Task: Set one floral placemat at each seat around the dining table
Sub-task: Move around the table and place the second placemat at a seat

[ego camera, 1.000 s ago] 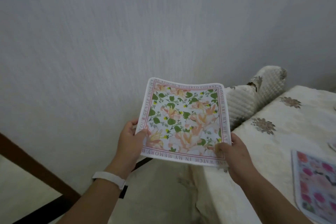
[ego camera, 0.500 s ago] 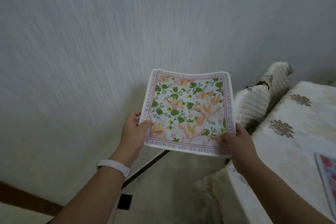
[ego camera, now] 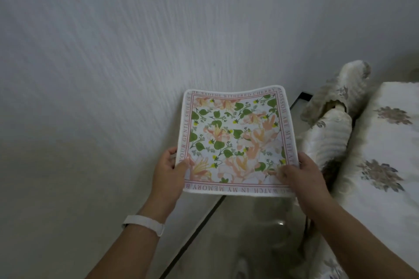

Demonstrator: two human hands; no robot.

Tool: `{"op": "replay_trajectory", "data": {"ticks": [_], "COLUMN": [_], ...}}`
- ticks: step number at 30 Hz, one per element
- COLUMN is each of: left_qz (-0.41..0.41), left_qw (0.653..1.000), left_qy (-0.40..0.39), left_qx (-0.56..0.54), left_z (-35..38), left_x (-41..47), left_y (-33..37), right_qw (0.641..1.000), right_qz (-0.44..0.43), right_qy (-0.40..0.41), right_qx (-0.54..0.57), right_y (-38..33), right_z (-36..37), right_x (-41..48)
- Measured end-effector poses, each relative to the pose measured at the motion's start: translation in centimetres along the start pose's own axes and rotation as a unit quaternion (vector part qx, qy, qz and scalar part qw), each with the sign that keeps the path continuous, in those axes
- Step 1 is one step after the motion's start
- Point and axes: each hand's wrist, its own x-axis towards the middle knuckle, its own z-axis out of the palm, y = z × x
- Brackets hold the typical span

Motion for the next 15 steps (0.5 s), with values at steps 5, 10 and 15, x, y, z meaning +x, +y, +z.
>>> {"op": "replay_trajectory", "data": {"ticks": [5,10,15], "left_qz": [0.01,0.018,0.019], "left_qw": [0.999,0.996,0.987], "left_qy": [-0.045,-0.091,-0.16], "left_qx": [0.01,0.017,0.02], "left_z": [5.0,9.3,14.3], "left_x": [6.8,11.5,15.1], "left_y": [2.4,4.2,5.0], "right_qw": [0.999,0.996,0.987], "right_qz": [0.001,0.007,0.018], "right_qy": [0.034,0.084,0.158], "right_qx": [0.008,0.012,0.01], "right_y": [-2.7,-4.2,-4.7], "right_z": [-0.8,-2.4,-4.6], "right_x": [6.7,10.2,12.7]}}
